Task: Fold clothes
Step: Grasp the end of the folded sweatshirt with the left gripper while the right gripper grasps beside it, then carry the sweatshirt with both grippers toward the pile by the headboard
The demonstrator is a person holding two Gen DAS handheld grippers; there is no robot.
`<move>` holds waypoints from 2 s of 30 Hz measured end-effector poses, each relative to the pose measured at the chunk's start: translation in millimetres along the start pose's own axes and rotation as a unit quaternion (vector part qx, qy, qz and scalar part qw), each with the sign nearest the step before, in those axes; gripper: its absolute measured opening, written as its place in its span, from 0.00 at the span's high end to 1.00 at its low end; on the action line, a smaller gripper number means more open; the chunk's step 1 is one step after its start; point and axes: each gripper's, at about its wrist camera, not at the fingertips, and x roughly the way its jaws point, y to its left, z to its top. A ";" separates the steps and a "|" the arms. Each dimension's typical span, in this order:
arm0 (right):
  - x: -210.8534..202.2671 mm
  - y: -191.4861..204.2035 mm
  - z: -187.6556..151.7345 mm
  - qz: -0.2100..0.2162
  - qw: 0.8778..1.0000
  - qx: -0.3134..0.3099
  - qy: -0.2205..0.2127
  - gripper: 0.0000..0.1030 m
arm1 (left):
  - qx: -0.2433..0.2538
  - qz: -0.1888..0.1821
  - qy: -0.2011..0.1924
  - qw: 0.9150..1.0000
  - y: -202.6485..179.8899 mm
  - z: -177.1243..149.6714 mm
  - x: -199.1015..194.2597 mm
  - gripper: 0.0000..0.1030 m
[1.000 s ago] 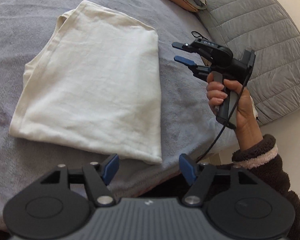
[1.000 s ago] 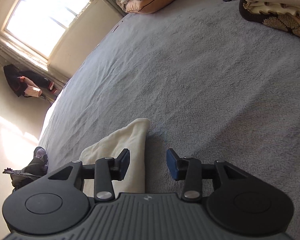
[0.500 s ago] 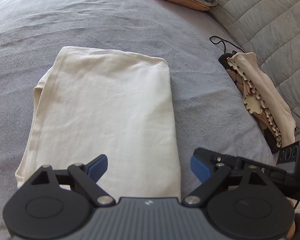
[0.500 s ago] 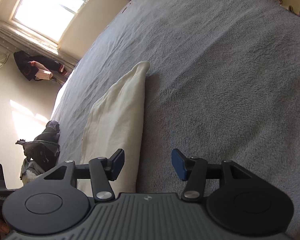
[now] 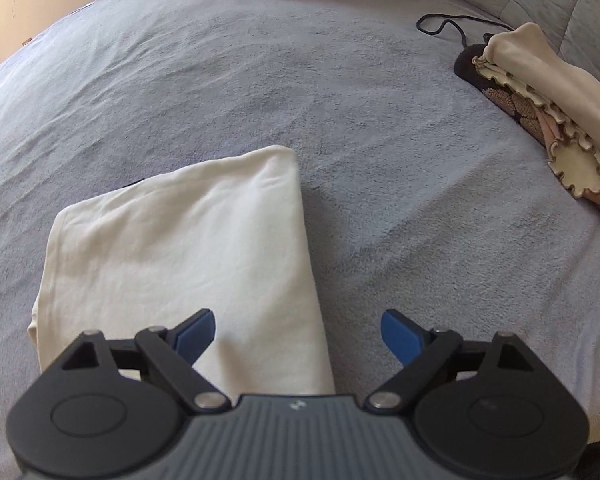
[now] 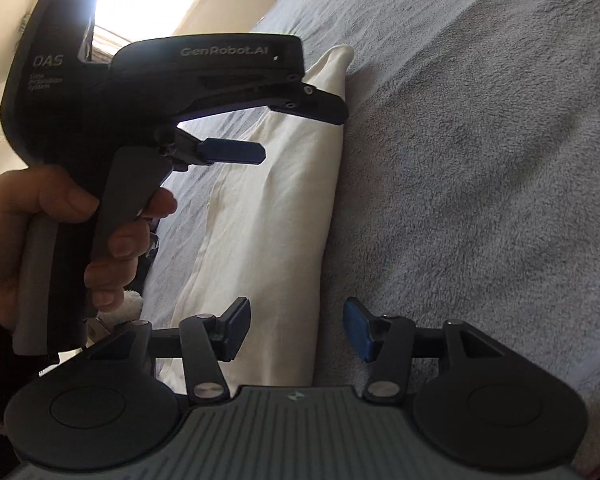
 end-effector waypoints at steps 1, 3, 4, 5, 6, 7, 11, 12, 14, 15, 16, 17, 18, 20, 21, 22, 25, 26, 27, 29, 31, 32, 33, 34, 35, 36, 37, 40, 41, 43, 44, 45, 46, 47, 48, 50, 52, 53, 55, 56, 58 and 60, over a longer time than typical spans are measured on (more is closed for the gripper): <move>1.8 1.6 -3.2 0.001 1.000 -0.009 0.002 0.48 | 0.009 0.010 0.002 1.000 -5.6 2.9 4.2 0.12; 5.1 4.2 -9.1 0.003 1.000 -0.023 0.004 0.52 | 0.022 0.025 0.006 0.999 -12.0 5.8 12.3 0.12; 6.4 5.1 -11.7 0.005 1.000 -0.027 0.006 0.52 | 0.029 0.034 0.008 0.999 -14.9 7.0 16.7 0.12; 7.6 6.1 -14.0 0.010 1.000 -0.029 0.008 0.52 | 0.035 0.045 0.009 0.998 -17.3 8.2 21.0 0.12; 8.8 7.2 -16.1 0.016 0.999 -0.030 0.011 0.52 | 0.040 0.057 0.011 0.998 -18.7 9.6 25.0 0.12; 11.5 9.1 -18.3 0.027 0.999 -0.033 0.019 0.52 | 0.043 0.068 0.012 0.997 -19.6 10.8 28.8 0.12; 20.2 15.6 -25.7 0.035 0.998 -0.039 0.021 0.52 | 0.030 0.083 0.018 0.996 -14.7 13.7 40.0 0.12; 22.2 16.8 -27.1 0.036 0.998 -0.037 0.020 0.52 | 0.023 0.085 0.018 0.996 -12.1 14.3 41.8 0.13; 27.7 22.1 -29.5 0.033 0.998 -0.042 0.018 0.52 | 0.008 0.088 0.014 0.996 -6.1 15.9 42.5 0.19; 30.6 24.9 -30.7 0.032 0.998 -0.045 0.017 0.54 | 0.000 0.090 0.010 0.996 -3.0 16.8 42.0 0.25; 32.7 29.5 -30.6 0.026 0.998 -0.058 0.020 0.61 | -0.007 0.091 0.007 0.996 0.2 17.8 41.4 0.36; 34.8 34.5 -30.2 0.018 0.997 -0.074 0.025 0.65 | -0.014 0.091 0.004 0.996 3.3 18.4 40.9 0.41; 34.5 37.5 -28.0 0.014 0.996 -0.084 0.031 0.74 | -0.017 0.084 0.003 0.996 6.0 18.1 40.4 0.45; 31.0 41.0 -20.9 0.017 0.995 -0.092 0.040 0.84 | -0.022 0.079 -0.001 0.997 9.6 17.5 37.5 0.56; 28.3 41.5 -16.7 0.022 0.995 -0.090 0.043 0.86 | -0.023 0.077 -0.004 0.997 11.0 17.9 35.2 0.64; 23.8 42.8 -11.6 0.025 0.995 -0.089 0.047 0.86 | -0.029 0.074 -0.008 0.997 13.0 18.6 32.2 0.69; 9.6 48.2 2.7 0.007 0.993 -0.104 0.055 0.87 | -0.085 0.053 -0.024 0.995 26.3 21.7 22.7 0.74; 2.8 46.4 8.5 -0.001 0.993 -0.105 0.056 0.87 | -0.108 0.044 -0.028 0.993 30.8 22.3 20.8 0.74; -4.5 43.8 14.4 -0.007 0.993 -0.103 0.057 0.87 | -0.130 0.035 -0.031 0.990 34.9 23.9 19.4 0.74; -18.8 37.3 27.3 -0.017 0.993 -0.101 0.055 0.88 | -0.164 0.020 -0.034 0.986 39.7 27.6 18.0 0.74; -37.9 24.4 36.3 -0.030 0.992 -0.107 0.057 0.88 | -0.186 0.007 -0.035 0.982 38.9 30.7 19.9 0.74; -47.8 17.6 40.5 -0.037 0.992 -0.110 0.058 0.89 | -0.193 0.002 -0.034 0.981 36.9 31.7 22.8 0.74; -57.7 10.9 44.6 -0.044 0.991 -0.114 0.059 0.91 | -0.193 0.003 -0.028 0.981 33.4 32.3 29.0 0.72; -60.7 2.7 46.0 -0.043 0.991 -0.108 0.070 0.92 | -0.193 0.003 -0.023 0.981 29.8 32.9 35.2 0.70; -61.7 -5.8 46.7 -0.041 0.991 -0.101 0.083 0.91 | -0.192 0.005 -0.018 0.981 26.8 33.7 41.0 0.68; -57.0 -18.1 53.3 -0.040 0.991 -0.086 0.091 0.89 | -0.190 0.007 -0.011 0.982 24.9 35.6 46.0 0.63; -50.7 -31.4 61.5 -0.039 0.992 -0.068 0.099 0.81 | -0.188 0.010 -0.004 0.982 23.1 37.4 51.0 0.58; -41.0 -57.2 66.8 -0.021 0.994 -0.007 0.110 0.72 | -0.181 0.018 0.016 0.983 17.6 42.8 66.1 0.44; -39.9 -61.7 64.7 -0.007 0.994 0.009 0.110 0.70 | -0.179 0.021 0.023 0.983 15.8 44.6 71.1 0.43; -35.4 -66.2 60.7 0.017 0.994 0.033 0.106 0.66 | -0.167 0.031 0.035 0.985 12.4 49.2 77.6 0.41; -32.5 -65.7 58.3 0.019 0.994 0.035 0.104 0.66 | -0.158 0.037 0.041 0.986 10.7 51.8 79.8 0.40; -30.0 -64.8 55.5 0.020 0.994 0.036 0.102 0.66 | -0.148 0.044 0.047 0.987 8.9 54.1 81.9 0.40; -27.2 -59.6 53.6 0.019 0.994 0.036 0.097 0.66 | -0.138 0.051 0.052 0.988 6.8 55.4 83.5 0.39; -25.9 -55.5 52.0 0.018 0.995 0.036 0.092 0.66 | -0.130 0.056 0.056 0.988 5.1 56.8 85.3 0.39; -26.6 -50.8 51.0 0.017 0.995 0.033 0.089 0.66 | -0.122 0.061 0.059 0.989 3.7 58.0 87.0 0.39; -23.5 -39.8 48.3 0.005 0.996 0.011 0.089 0.70 | -0.114 0.065 0.060 0.989 3.3 59.2 87.3 0.41; -19.8 -28.7 45.4 -0.008 0.996 -0.014 0.089 0.85 | -0.123 0.061 0.057 0.989 7.9 59.6 82.0 0.52; -26.7 -26.6 47.6 -0.016 0.997 -0.020 0.078 0.86 | -0.130 0.058 0.054 0.988 10.9 59.8 78.6 0.56; -45.2 -24.4 54.1 -0.035 0.998 -0.029 0.048 0.88 | -0.158 0.042 0.041 0.986 20.7 60.1 67.3 0.70; -54.5 -23.2 57.3 -0.044 0.998 -0.033 0.034 0.88 | -0.175 0.030 0.031 0.984 26.4 61.0 61.1 0.71; -73.1 -21.0 63.7 -0.062 0.997 -0.042 0.005 0.88 | -0.217 -0.004 0.006 0.976 37.1 64.1 49.5 0.76; -91.7 -18.7 70.2 -0.081 0.995 -0.051 -0.024 0.89 | -0.258 -0.046 -0.019 0.965 43.9 66.4 40.8 0.77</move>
